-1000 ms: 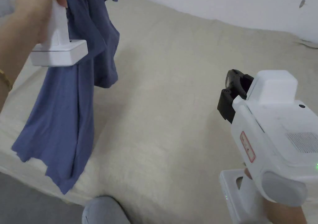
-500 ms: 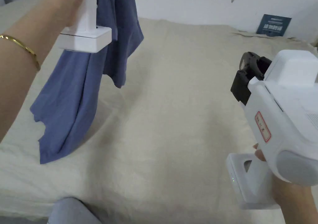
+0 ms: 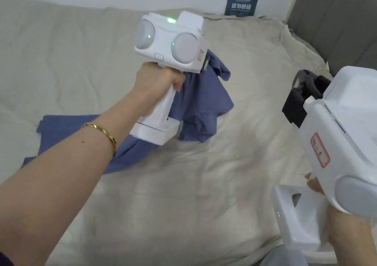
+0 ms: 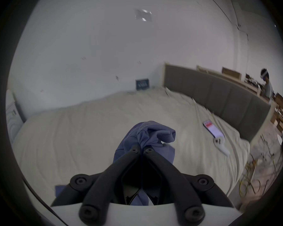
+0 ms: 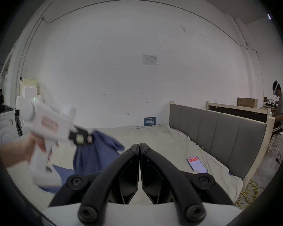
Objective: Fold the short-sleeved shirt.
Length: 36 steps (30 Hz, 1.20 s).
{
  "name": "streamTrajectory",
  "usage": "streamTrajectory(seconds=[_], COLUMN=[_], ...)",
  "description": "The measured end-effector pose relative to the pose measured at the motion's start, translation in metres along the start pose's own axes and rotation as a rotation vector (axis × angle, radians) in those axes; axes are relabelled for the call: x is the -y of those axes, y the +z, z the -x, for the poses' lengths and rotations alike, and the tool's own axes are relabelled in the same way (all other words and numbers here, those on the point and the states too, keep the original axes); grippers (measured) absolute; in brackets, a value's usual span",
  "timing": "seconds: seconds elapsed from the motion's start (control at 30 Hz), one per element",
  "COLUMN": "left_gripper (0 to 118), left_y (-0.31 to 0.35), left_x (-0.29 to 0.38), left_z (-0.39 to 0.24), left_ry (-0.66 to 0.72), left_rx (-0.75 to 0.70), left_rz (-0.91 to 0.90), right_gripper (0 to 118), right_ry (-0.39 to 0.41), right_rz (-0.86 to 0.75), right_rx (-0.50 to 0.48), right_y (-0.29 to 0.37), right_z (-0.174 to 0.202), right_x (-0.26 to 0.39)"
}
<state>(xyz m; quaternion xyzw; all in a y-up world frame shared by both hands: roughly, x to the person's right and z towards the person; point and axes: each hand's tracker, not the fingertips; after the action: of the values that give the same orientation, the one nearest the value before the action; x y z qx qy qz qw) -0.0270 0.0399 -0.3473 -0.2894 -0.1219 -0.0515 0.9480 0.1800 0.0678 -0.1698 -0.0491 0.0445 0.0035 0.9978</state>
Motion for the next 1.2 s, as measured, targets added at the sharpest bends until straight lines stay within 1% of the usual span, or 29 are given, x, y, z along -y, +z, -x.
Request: streamTrajectory(seconds=[0.17,0.3,0.33,0.4,0.43,0.47,0.5,0.53,0.57,0.6,0.67,0.73,0.8,0.87,0.93,1.07,1.2], left_gripper=[0,0,4,35,59,74,81,81,106,118,118,118,118,118,118,118,118], left_y=[-0.043,-0.058,-0.06,-0.071,-0.071,-0.071,-0.072,-0.069,-0.065,-0.059,-0.047,-0.034,-0.013,0.008,0.031,0.079,0.115], left_x=[0.065,0.106,0.113,0.121,0.122,0.121,0.118,0.114,0.111,0.105,0.09,0.075,0.061,0.054,0.052,0.063,0.088], left_z=[-0.058,-0.091,-0.096,-0.095,-0.09,-0.087,-0.084,-0.078,-0.072,-0.066,-0.049,-0.027,-0.007,0.017,0.036,0.067,0.079], left_ry=[-0.058,-0.151,-0.17,-0.157,-0.139,-0.103,-0.072,-0.035,-0.012,0.018,0.079,0.148,0.209,0.239,0.234,0.236,0.129], left_rx=[0.082,0.121,0.123,0.123,0.153,0.178,0.181,0.192,0.212,0.226,0.227,0.192,0.134,0.074,0.027,-0.155,-0.356], left_rz=[0.157,0.246,0.269,0.268,0.278,0.297,0.308,0.294,0.276,0.242,0.182,0.12,0.032,-0.054,-0.123,-0.265,-0.375], right_gripper=[1,1,1,1,1,1,1,1,1,1,1,1,1,1,1,1,1], right_ry=[-0.011,-0.019,-0.022,-0.027,-0.028,-0.029,-0.028,-0.029,-0.031,-0.033,-0.033,-0.033,-0.031,-0.023,-0.02,-0.017,-0.015], right_rz=[0.033,0.062,0.071,0.086,0.09,0.093,0.096,0.099,0.101,0.102,0.099,0.096,0.092,0.085,0.082,0.072,0.056], right_rx=[0.008,0.009,0.009,0.01,0.008,0.007,0.007,0.007,0.005,0.002,0.004,0.002,0.0,-0.002,-0.007,-0.024,-0.048], right_y=[-0.004,-0.008,-0.01,-0.013,-0.014,-0.014,-0.015,-0.017,-0.018,-0.019,-0.02,-0.021,-0.02,-0.022,-0.024,-0.028,-0.032], right_z=[-0.006,-0.009,-0.011,-0.012,-0.012,-0.013,-0.013,-0.012,-0.013,-0.014,-0.013,-0.012,-0.01,-0.01,-0.008,0.0,0.011], right_x=[0.01,0.019,0.022,0.025,0.026,0.027,0.027,0.027,0.027,0.027,0.025,0.023,0.02,0.02,0.019,0.018,0.018])
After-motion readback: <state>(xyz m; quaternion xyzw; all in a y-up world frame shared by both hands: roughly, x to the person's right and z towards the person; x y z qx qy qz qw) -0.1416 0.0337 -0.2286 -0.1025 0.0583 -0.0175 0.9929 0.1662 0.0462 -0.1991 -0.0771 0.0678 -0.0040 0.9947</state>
